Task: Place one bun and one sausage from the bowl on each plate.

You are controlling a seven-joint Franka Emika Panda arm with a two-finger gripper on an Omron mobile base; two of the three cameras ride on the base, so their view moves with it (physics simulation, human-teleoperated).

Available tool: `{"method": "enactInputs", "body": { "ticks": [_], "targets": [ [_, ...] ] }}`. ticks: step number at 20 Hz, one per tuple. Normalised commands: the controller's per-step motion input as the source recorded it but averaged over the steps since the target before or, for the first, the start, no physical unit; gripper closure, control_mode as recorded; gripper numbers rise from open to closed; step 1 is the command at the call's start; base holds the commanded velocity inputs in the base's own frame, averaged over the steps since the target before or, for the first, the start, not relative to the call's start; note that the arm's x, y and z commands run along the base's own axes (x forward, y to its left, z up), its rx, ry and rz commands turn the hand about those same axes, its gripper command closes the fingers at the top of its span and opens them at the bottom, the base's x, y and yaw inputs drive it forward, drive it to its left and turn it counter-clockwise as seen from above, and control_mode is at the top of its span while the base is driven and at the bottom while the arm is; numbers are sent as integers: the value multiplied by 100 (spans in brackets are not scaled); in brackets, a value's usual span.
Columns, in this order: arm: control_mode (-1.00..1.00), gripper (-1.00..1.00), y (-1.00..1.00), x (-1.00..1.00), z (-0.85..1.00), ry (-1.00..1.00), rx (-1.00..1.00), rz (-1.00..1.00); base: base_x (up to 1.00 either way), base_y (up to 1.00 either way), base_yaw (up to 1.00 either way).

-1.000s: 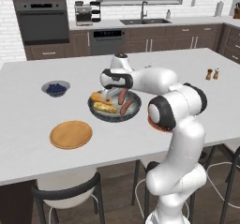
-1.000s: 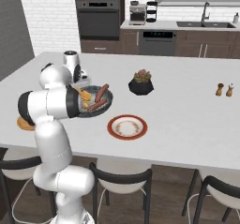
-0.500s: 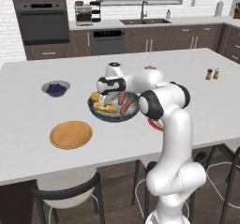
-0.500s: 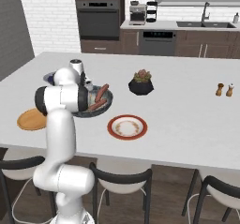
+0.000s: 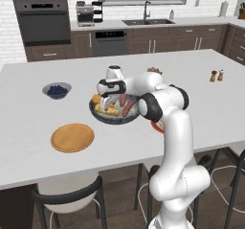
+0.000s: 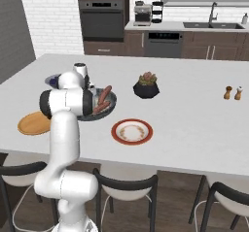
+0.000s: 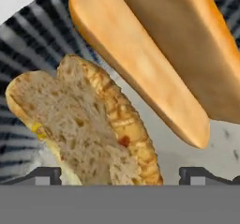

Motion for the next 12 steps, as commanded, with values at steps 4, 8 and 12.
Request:
{"method": "enactInputs", "body": {
  "ticks": [4,8,12],
  "targets": [
    [-100,-100,0,-44,-30,0,2,-2,0,0,0],
    [-100,-100,-1,0,-12,-6,0,0,0,0,0],
    [-100,-100,0,21,-6,-12,0,2,0,0,0]
  ]
}}
